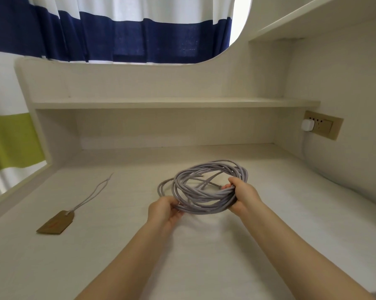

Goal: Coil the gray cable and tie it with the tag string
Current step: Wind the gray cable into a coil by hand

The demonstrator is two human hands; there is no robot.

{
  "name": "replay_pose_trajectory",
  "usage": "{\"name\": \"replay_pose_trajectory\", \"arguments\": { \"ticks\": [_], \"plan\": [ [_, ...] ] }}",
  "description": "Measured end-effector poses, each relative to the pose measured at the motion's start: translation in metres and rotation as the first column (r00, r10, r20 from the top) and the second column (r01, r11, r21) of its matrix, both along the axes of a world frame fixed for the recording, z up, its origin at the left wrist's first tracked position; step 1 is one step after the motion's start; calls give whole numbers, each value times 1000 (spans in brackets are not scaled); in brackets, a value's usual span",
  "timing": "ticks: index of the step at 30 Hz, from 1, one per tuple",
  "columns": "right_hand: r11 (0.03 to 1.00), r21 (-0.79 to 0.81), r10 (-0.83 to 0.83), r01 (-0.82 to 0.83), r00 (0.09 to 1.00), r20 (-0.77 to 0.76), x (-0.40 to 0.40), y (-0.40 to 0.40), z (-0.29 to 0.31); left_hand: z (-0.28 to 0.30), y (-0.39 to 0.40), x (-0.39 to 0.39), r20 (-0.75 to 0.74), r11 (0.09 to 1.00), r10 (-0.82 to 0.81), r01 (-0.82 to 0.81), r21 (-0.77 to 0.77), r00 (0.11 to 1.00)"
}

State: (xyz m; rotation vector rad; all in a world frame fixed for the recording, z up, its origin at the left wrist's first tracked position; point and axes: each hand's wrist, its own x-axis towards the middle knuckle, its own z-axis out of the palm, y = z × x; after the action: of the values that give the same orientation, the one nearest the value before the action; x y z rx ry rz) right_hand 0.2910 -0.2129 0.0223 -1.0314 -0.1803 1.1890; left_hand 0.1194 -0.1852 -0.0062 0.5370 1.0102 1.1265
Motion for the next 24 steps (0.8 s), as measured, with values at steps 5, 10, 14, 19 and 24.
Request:
{"name": "replay_pose_trajectory", "arguments": {
  "ticks": [5,10,14,19,24],
  "plan": [
    [998,-37,-37,44,985,171,1,-1,-13,-1,1,-8,-148,995,37,-23,97,988],
    [993,-62,-82,102,960,268,-4,2,-22,-3,-4,-9,-262,970,128,-66,233,956],
    [991,-63,-86,115,935,344,-5,3,-26,1,-8,-11,-306,915,202,-68,397,930],
    [999,38,-39,28,938,345,-11,0,-21,7,-4,-10,-353,867,205,-1,498,913],
    [983,163,41,-88,962,270,-15,-5,-15,7,1,-10,-393,845,179,64,531,902]
  ]
}}
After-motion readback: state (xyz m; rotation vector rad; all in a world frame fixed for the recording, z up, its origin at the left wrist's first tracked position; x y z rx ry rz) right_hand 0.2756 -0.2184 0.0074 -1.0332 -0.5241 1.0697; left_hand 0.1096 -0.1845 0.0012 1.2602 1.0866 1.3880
